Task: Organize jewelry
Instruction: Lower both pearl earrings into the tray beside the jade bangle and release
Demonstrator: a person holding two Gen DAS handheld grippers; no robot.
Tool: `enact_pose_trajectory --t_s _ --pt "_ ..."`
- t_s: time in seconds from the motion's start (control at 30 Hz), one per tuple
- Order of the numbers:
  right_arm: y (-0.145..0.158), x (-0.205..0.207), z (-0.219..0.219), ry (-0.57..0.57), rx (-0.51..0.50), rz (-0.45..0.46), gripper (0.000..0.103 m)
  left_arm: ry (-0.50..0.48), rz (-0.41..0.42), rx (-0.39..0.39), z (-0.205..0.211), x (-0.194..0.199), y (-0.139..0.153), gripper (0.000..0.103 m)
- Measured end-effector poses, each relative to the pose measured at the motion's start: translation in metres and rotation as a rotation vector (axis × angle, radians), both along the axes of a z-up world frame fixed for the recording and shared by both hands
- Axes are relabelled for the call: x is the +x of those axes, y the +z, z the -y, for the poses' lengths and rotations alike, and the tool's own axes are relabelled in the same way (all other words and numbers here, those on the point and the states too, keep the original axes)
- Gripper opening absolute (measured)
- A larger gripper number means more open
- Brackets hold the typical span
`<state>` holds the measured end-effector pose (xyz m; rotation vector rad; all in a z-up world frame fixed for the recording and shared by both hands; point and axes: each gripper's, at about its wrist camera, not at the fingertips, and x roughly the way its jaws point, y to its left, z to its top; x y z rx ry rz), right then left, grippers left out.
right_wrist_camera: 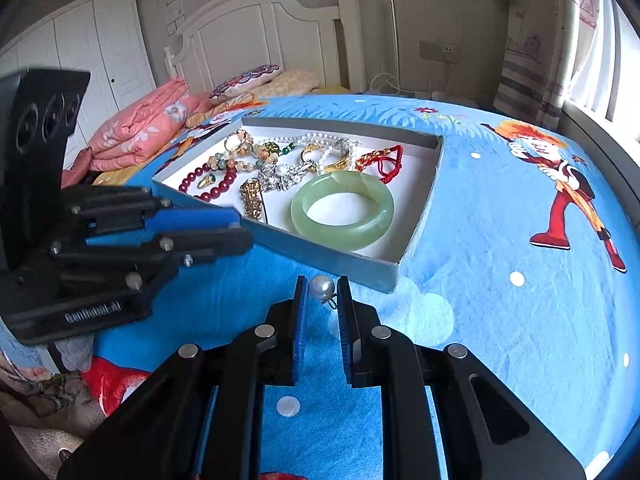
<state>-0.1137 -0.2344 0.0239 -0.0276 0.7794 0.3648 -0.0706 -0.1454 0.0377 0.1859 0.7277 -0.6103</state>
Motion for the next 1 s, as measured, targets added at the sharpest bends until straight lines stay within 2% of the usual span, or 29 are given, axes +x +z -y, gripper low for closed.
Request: enact_pose_trajectory --t_s 0.23,0.43,0.67,0.93,1.0 --pt "0.009 0.005 -0.004 -0.004 -0.006 0.044 0.015 0.007 -0.024 -0.038 0.005 0.028 0.016 0.019" --pt "0.021 0.022 -0.017 -0.007 -0.073 0.101 0.015 0.018 -0.055 -0.065 0.013 0.05 0.021 0.019" --pt "0.012 0.058 -0.014 -0.031 -0.073 0.066 0.015 0.041 -0.089 -0.053 0.022 0.072 0.012 0.019" --pt "0.008 0.066 -0.011 -0.046 -0.048 0.055 0.015 0.057 -0.128 -0.073 0.021 0.083 -0.003 0.019" --pt "0.008 0.066 -0.009 -0.054 -0.041 0.05 0.016 0.064 -0.126 -0.078 0.019 0.083 -0.003 0.024"
